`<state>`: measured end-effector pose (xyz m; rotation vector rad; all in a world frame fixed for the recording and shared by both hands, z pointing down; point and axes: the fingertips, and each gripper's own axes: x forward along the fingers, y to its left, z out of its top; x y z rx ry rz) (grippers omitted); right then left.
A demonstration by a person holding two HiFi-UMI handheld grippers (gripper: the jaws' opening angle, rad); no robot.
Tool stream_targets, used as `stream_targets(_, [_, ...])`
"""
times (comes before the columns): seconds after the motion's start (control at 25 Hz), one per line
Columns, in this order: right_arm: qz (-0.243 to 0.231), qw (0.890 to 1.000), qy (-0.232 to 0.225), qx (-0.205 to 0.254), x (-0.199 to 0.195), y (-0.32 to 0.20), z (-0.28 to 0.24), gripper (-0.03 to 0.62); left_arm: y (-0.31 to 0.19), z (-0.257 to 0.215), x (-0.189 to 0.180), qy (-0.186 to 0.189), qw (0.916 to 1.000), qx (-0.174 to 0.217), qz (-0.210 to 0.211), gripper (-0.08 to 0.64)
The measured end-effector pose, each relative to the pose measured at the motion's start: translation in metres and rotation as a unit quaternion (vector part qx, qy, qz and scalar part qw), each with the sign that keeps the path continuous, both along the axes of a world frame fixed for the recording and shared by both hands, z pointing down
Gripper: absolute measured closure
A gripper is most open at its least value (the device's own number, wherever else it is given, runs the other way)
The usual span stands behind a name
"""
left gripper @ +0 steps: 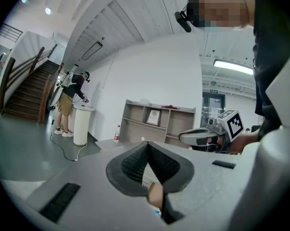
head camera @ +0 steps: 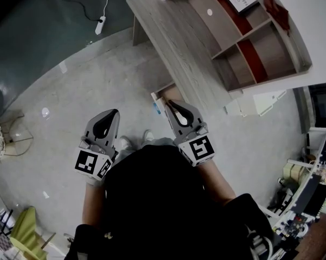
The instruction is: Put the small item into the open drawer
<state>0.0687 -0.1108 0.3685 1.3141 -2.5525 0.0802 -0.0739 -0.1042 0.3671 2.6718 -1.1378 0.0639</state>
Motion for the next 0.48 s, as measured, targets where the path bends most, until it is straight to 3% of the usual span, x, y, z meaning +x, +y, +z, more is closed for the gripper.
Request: stream_targets(0.48, [0.01,1.0,-0.001,-0.003,0.0031,0.0004,0.0051,0.568,0.0022,-0.004,0.0034,-0.013,0.9998,0.01,0.009,0.558])
